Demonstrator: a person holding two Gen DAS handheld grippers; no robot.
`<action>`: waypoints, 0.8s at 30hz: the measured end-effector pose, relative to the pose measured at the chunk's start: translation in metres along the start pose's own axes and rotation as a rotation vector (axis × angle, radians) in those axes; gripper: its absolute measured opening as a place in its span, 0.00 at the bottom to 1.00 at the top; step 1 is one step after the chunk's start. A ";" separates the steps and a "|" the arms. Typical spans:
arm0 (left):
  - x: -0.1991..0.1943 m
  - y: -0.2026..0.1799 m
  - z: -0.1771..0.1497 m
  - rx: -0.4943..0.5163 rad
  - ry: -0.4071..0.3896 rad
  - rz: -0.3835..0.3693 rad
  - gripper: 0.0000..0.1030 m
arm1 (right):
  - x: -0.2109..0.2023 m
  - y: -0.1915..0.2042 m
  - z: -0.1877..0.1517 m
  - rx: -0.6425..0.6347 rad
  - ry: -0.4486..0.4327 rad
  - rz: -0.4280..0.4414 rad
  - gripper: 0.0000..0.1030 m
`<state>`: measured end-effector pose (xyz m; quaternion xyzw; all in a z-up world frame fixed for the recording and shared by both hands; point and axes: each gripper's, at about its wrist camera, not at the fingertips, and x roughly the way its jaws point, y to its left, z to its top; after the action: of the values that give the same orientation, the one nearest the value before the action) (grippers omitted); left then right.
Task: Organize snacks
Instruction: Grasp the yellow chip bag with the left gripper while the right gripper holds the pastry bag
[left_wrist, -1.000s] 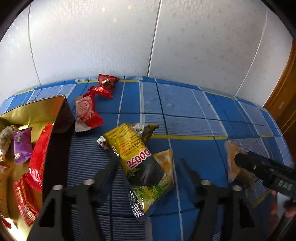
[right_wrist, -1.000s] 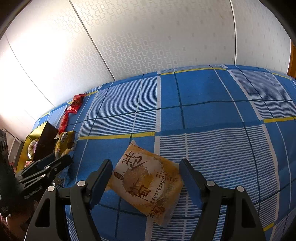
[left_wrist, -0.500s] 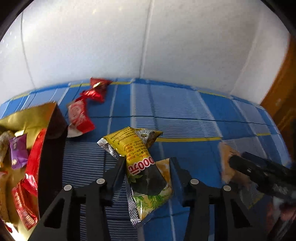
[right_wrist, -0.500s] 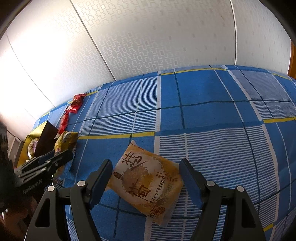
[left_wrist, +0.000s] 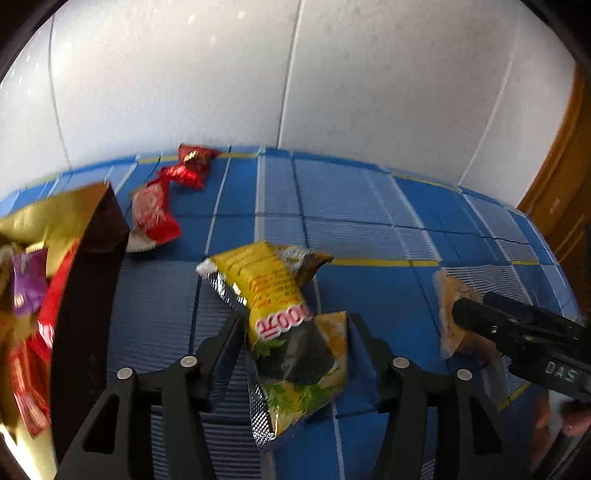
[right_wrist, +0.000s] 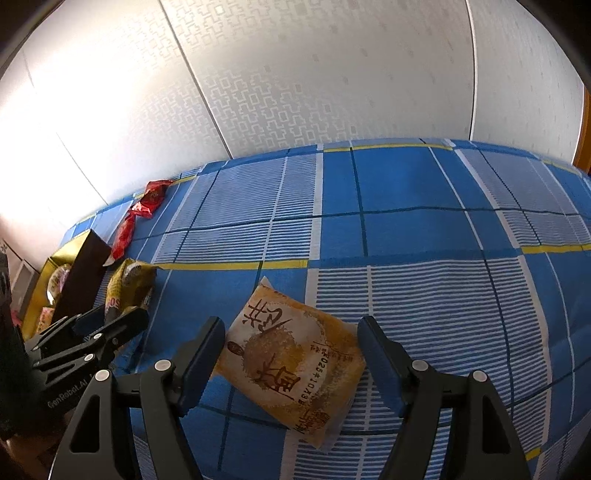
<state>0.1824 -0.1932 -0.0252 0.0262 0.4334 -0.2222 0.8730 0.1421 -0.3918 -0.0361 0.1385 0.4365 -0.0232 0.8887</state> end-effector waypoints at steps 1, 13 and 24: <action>0.001 0.001 -0.003 0.006 -0.015 -0.008 0.56 | 0.000 0.001 0.000 -0.006 0.000 -0.007 0.73; -0.016 0.008 -0.008 0.012 -0.062 -0.114 0.45 | 0.002 0.003 -0.001 0.017 -0.020 -0.024 0.71; -0.064 0.021 -0.019 -0.021 -0.119 -0.180 0.45 | 0.002 0.009 -0.001 0.003 -0.043 -0.063 0.71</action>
<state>0.1428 -0.1461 0.0090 -0.0352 0.3835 -0.2961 0.8741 0.1438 -0.3825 -0.0363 0.1257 0.4214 -0.0547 0.8964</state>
